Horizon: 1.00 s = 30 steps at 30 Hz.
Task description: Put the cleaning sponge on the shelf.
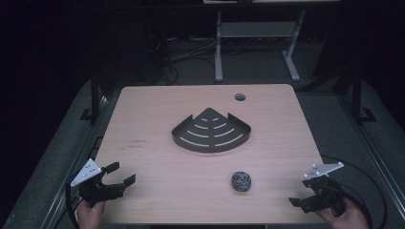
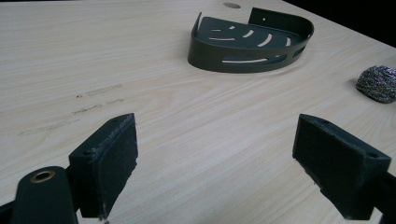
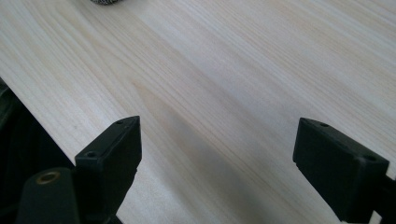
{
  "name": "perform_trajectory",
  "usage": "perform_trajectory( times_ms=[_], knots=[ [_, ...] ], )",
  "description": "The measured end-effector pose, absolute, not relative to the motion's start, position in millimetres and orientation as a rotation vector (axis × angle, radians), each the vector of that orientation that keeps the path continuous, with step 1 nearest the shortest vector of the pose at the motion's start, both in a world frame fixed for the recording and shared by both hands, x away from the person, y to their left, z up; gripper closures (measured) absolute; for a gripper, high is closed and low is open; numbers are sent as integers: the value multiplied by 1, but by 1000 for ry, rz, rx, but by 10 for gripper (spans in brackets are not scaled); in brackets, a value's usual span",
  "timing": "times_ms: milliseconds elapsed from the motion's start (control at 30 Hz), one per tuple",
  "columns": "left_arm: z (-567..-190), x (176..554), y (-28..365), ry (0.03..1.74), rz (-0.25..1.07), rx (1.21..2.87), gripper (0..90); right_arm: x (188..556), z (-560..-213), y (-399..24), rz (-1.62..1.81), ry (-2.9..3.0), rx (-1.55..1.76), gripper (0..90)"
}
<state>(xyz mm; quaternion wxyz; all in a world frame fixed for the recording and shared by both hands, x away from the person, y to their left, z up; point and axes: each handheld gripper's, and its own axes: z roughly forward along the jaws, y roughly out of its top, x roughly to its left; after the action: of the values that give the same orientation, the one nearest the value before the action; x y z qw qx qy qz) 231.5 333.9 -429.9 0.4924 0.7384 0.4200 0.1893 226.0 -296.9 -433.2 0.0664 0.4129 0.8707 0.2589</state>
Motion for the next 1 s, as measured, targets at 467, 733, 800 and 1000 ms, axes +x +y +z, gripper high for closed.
perform_trajectory(
  times_ms=[467, 733, 800, 1000],
  knots=[
    [-428, 232, 332, 1007, 460, 1792, 133, 230, -425, -278, 789, 2668, 1176, 150],
    [-428, 231, 332, 1003, 458, 1789, 133, 236, -419, -265, 782, 2680, 1131, 147],
    [-428, 231, 332, 1003, 456, 1790, 133, 237, -416, -259, 792, 2689, 1109, 147],
    [-428, 232, 332, 1002, 459, 1791, 133, 242, -411, -249, 798, 2713, 1068, 148]
  ],
)
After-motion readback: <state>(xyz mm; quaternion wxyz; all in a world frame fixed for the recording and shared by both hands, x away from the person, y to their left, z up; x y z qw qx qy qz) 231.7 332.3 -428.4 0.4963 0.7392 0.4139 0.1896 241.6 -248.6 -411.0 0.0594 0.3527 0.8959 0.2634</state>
